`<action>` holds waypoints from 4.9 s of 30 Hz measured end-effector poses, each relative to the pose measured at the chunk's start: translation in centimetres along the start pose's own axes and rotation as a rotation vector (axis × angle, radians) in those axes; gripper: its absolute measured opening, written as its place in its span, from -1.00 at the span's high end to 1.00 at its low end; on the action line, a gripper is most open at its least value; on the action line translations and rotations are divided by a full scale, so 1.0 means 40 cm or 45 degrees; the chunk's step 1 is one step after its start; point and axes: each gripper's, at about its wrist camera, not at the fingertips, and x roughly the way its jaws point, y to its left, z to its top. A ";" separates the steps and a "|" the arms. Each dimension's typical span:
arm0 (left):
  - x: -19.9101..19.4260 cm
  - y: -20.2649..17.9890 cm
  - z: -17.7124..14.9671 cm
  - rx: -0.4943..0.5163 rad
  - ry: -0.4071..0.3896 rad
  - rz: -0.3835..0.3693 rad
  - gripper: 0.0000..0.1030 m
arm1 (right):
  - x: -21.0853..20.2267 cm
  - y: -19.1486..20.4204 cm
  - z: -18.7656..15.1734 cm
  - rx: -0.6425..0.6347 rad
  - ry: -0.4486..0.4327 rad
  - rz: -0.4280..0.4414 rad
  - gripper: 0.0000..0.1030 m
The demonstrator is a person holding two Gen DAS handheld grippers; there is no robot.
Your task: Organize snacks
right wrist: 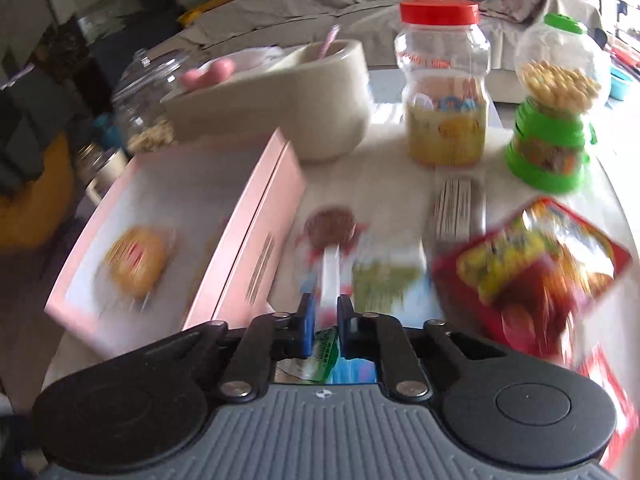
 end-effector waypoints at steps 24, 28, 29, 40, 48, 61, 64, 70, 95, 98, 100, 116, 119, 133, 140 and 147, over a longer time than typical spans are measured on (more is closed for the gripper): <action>-0.032 -0.066 -0.043 0.219 0.150 -0.107 -0.09 | 0.021 0.006 0.038 0.038 -0.130 -0.048 0.71; -0.043 -0.044 -0.053 0.199 0.153 -0.117 -0.05 | 0.111 -0.038 0.112 0.183 -0.123 -0.051 0.12; -0.046 -0.036 -0.053 0.185 0.144 -0.120 -0.05 | 0.135 -0.046 0.126 0.200 -0.106 -0.045 0.06; -0.036 0.016 -0.049 0.073 0.127 -0.106 -0.05 | 0.158 -0.012 0.108 0.052 -0.022 0.021 0.04; -0.024 -0.009 -0.047 0.111 0.148 -0.110 -0.05 | 0.057 0.007 0.064 -0.046 -0.024 0.046 0.57; 0.012 -0.049 -0.050 0.138 0.168 -0.058 -0.05 | -0.006 0.069 -0.071 -0.298 -0.054 -0.017 0.41; 0.008 -0.046 -0.047 0.129 0.158 -0.048 -0.05 | 0.002 0.090 -0.105 -0.351 -0.080 -0.057 0.25; -0.013 -0.057 -0.048 0.155 0.144 -0.053 -0.05 | -0.065 0.100 -0.159 -0.371 -0.067 -0.110 0.67; 0.056 -0.243 -0.147 0.689 0.211 0.087 -0.05 | -0.304 -0.071 -0.486 0.178 -0.265 -0.220 -0.06; 0.048 -0.265 -0.146 0.707 0.183 0.119 -0.05 | -0.306 -0.080 -0.501 0.222 -0.312 -0.202 -0.09; 0.041 -0.278 -0.142 0.702 0.168 0.124 -0.05 | -0.307 -0.079 -0.511 0.228 -0.339 -0.205 -0.09; 0.104 -0.373 -0.238 0.980 0.233 0.117 -0.09 | -0.325 -0.094 -0.546 0.299 -0.436 -0.222 -0.12; 0.072 -0.367 -0.220 0.910 0.195 0.042 -0.09 | -0.325 -0.094 -0.549 0.299 -0.442 -0.218 -0.12; 0.026 -0.177 -0.110 0.459 0.130 -0.016 -0.05 | -0.329 -0.009 -0.524 0.160 -0.371 -0.036 -0.22; 0.089 -0.199 -0.111 0.542 0.194 -0.051 -0.05 | -0.280 0.007 -0.487 0.140 -0.313 -0.104 0.14; 0.157 -0.200 -0.109 0.595 0.254 -0.128 -0.06 | -0.287 0.003 -0.500 0.133 -0.311 -0.109 0.17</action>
